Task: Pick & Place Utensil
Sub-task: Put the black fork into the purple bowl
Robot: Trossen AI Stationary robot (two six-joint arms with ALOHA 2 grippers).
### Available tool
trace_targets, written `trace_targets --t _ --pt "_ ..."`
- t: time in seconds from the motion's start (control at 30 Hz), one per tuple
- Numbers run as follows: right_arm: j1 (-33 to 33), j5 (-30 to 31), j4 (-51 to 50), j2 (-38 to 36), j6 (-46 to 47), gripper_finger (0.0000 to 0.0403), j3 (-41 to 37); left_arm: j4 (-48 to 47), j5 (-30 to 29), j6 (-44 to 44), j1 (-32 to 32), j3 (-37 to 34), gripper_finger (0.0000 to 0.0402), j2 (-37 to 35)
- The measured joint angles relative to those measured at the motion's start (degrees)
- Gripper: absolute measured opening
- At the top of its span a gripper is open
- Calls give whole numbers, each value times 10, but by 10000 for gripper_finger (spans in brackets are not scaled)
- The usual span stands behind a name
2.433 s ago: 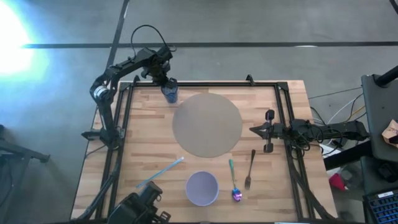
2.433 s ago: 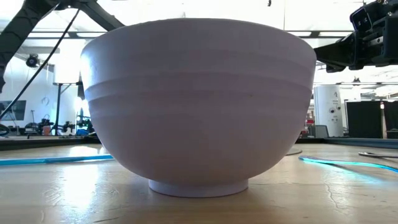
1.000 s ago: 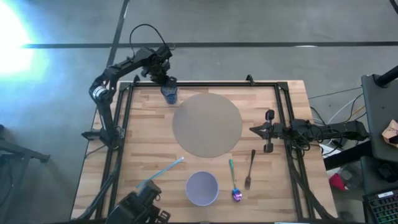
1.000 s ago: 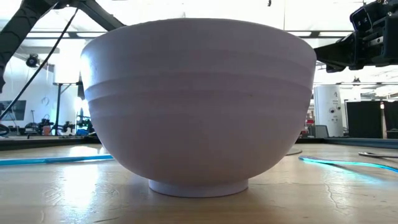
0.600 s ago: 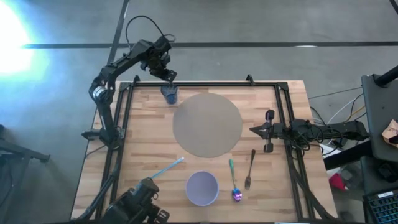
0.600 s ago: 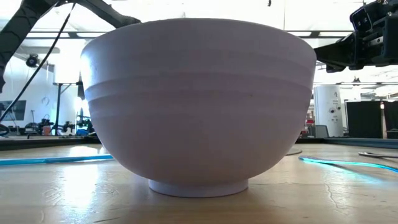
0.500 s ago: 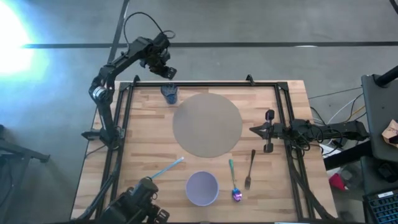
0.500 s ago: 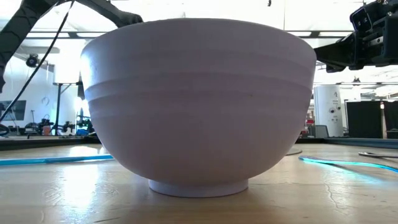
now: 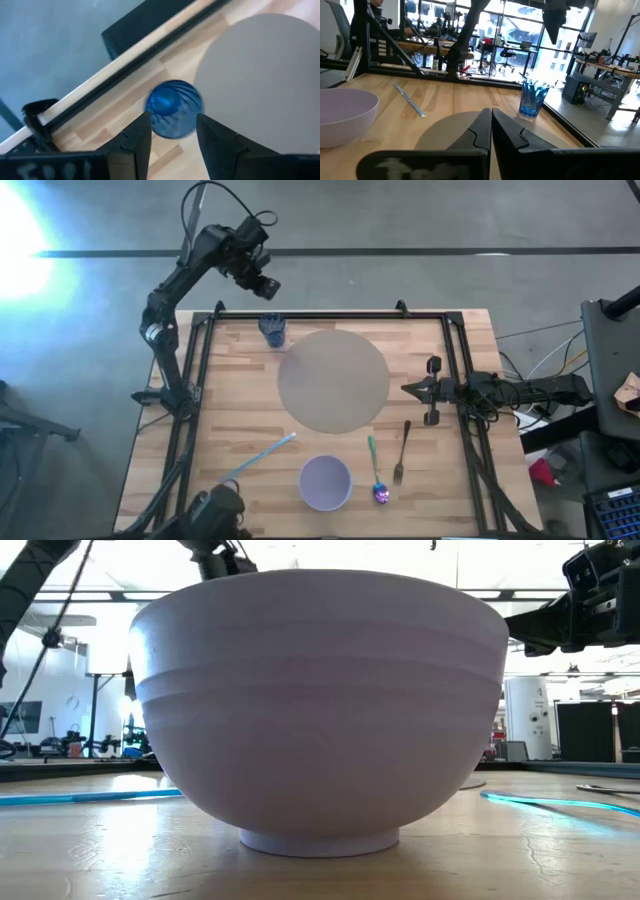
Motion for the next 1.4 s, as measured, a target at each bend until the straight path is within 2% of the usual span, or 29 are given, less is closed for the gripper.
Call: trace_targets --t 0.37,0.6,0.87,1.1,1.4 --pt "0 0 0 0 0 8 0 9 -1 33 -84 -26 147 -67" --pt "0 0 0 0 0 8 0 63 -1 40 -157 -82 147 -128" --pt "0 0 0 0 0 8 0 169 0 39 -236 -213 147 -225" --pt "0 0 0 0 1 8 0 268 0 28 -275 -342 147 -312" --pt "0 -1 20 0 185 8 0 444 0 -3 -316 -520 147 -400"
